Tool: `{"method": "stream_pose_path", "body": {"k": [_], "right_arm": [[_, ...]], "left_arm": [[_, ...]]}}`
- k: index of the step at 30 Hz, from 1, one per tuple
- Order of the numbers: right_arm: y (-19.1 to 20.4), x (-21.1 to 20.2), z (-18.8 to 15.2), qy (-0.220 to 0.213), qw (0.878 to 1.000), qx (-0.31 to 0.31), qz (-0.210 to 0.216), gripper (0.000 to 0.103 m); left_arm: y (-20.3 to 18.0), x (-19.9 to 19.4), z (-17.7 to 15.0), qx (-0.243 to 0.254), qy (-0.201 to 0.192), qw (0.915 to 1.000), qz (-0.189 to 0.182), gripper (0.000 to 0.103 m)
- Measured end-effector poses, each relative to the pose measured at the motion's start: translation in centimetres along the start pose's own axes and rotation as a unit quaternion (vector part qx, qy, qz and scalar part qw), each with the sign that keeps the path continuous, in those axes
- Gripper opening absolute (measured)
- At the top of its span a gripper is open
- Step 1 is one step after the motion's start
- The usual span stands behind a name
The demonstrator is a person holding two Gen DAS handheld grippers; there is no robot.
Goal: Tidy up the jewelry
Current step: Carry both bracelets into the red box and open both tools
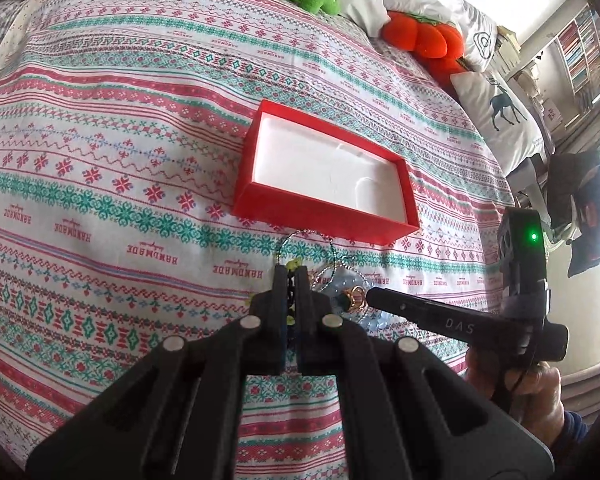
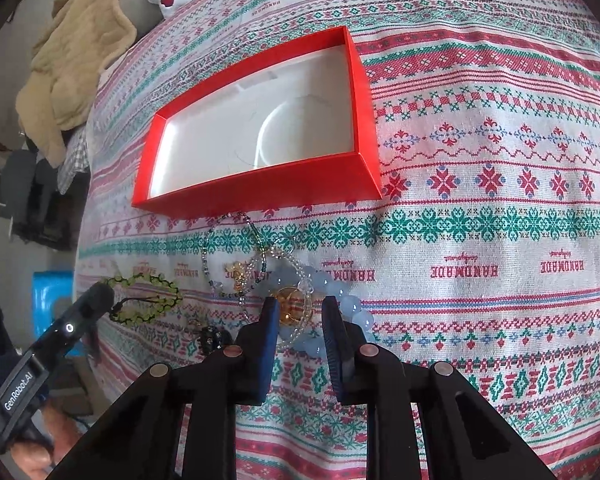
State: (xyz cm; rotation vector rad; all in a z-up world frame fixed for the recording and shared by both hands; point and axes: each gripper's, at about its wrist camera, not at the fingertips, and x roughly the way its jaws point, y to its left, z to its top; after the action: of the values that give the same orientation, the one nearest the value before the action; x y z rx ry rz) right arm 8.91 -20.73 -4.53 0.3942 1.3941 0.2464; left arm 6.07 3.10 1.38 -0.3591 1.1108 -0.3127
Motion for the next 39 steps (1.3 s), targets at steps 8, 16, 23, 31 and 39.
{"method": "stream_pose_path", "body": {"k": [8, 16, 23, 31, 39], "right_arm": [[0.7, 1.5, -0.1, 0.011, 1.0, -0.003, -0.013, 0.008], [3.1, -1.5, -0.6, -0.007, 0.999, -0.036, 0.016, 0.004], [4.3, -4.1, 0.3, -0.027, 0.997, -0.048, 0.058, 0.004], [4.5, -6.7, 1.8, -0.068, 0.993, -0.059, 0.072, 0.004], [4.2, -8.6, 4.4, -0.124, 0.988, -0.074, 0.053, 0.004]], "left_arm": [[0.7, -0.4, -0.5, -0.005, -0.001, 1.0, 0.004, 0.004], [0.9, -1.9, -0.4, -0.008, -0.01, 0.9999, -0.006, 0.004], [0.1, -2.7, 0.2, -0.004, -0.016, 0.9997, -0.017, 0.004], [-3.0, -3.3, 3.2, 0.023, -0.044, 0.9986, -0.021, 0.004], [-4.0, -0.5, 6.9, 0.01, -0.053, 0.9982, -0.026, 0.004]]}}
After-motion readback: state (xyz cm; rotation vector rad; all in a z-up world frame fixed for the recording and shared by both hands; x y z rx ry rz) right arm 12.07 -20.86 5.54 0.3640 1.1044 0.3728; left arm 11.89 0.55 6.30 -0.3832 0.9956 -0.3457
